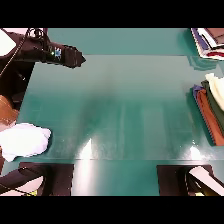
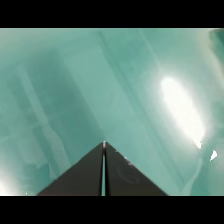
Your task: Fold the shirts.
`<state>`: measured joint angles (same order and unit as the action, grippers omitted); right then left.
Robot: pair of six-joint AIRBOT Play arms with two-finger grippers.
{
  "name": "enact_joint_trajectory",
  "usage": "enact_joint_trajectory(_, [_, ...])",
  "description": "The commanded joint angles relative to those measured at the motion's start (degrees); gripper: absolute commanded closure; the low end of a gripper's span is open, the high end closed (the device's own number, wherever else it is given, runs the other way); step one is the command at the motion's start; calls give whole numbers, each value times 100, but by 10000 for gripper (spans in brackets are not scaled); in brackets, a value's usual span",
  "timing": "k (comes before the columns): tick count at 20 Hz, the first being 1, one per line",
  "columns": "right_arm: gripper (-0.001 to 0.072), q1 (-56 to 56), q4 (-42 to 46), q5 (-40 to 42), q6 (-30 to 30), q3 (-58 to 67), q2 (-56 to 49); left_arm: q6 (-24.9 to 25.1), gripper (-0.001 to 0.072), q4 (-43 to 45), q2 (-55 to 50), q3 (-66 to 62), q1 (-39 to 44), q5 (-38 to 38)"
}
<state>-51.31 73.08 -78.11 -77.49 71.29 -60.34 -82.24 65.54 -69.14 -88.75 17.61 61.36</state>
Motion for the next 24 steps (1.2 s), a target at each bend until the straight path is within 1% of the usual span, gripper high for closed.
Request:
enact_joint_trajectory(1, [46, -251, 448, -87, -7, -553, 105, 22, 685, 2, -2, 0, 2, 98])
enact_joint_trajectory(2, [39, -245, 442, -94, -7, -518, 79, 22, 686, 0, -2, 0, 2, 114])
enact_joint_trajectory(5, [40, 271, -120, 109, 0, -50, 81, 20, 685, -2, -2, 0, 2, 125])
enact_joint_trajectory(9, [40, 1969, -1023, 527, -20, 778, 81, 17, 685, 15, 0, 0, 2, 127])
enact_joint_trajectory(11, [57, 2981, -1045, 796, -28, 1032, 81, 17, 685, 2, 0, 0, 2, 103])
enact_joint_trajectory(12, [132, 3425, -1045, 944, -28, 1095, 81, 15, 685, 2, 0, -2, 2, 101])
enact_joint_trajectory(14, [323, 4264, -1036, 1259, -24, 1121, 81, 15, 685, 2, 0, -4, 2, 94])
enact_joint_trajectory(15, [438, 4583, -1027, 1375, -24, 1121, 79, 15, 685, 2, 0, -4, 2, 74])
enact_joint_trajectory(16, [605, 4850, -994, 1464, -24, 1121, 81, 17, 685, 0, 0, -4, 2, 72])
enact_joint_trajectory(17, [693, 5075, -994, 1508, -20, 1121, 81, 17, 685, 2, 0, -4, 2, 70])
enact_joint_trajectory(20, [693, 5394, -997, 1445, -22, 1121, 81, 15, 685, 2, 0, -4, 2, 70])
enact_joint_trajectory(24, [693, 5407, -997, 1311, -22, 1121, 81, 17, 685, 2, 0, -4, 2, 70])
